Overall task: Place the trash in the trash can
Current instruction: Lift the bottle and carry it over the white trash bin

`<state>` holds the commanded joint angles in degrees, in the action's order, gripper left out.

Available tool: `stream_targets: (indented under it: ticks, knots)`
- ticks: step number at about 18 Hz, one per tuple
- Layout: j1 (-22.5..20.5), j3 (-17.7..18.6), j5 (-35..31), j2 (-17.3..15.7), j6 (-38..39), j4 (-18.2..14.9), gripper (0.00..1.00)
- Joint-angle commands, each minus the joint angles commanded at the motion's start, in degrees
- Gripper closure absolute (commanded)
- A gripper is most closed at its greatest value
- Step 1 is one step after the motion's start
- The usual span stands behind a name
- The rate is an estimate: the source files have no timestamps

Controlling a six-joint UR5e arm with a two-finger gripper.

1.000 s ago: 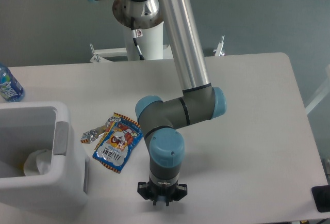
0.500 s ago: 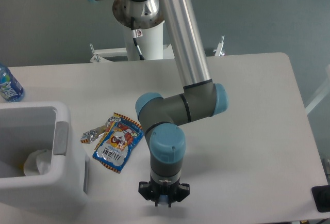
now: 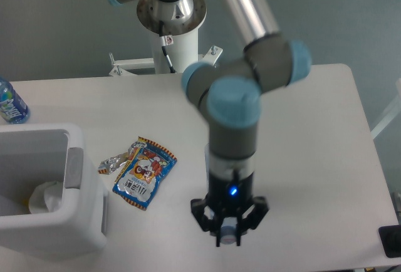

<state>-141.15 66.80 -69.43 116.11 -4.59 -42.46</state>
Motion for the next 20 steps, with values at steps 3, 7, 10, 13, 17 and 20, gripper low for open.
stream_targets:
  ticks: [3,7,10,13,17,20]
  knots:
    - [0.7,-1.0,0.1,-1.6,5.6,1.3,0.71]
    - [5.5,-1.5,0.1,-2.6,5.6,1.4,0.71]
    - [8.8,-1.4,0.1,-3.1,5.8,1.3,0.70]
    - [12.7,-1.5,0.4,-3.5,5.7,1.4,0.70]
    - [16.2,-4.0,0.4,-3.8,5.7,1.4,0.70]
    - [17.8,-4.7,0.4,-3.8,5.4,1.5,0.70]
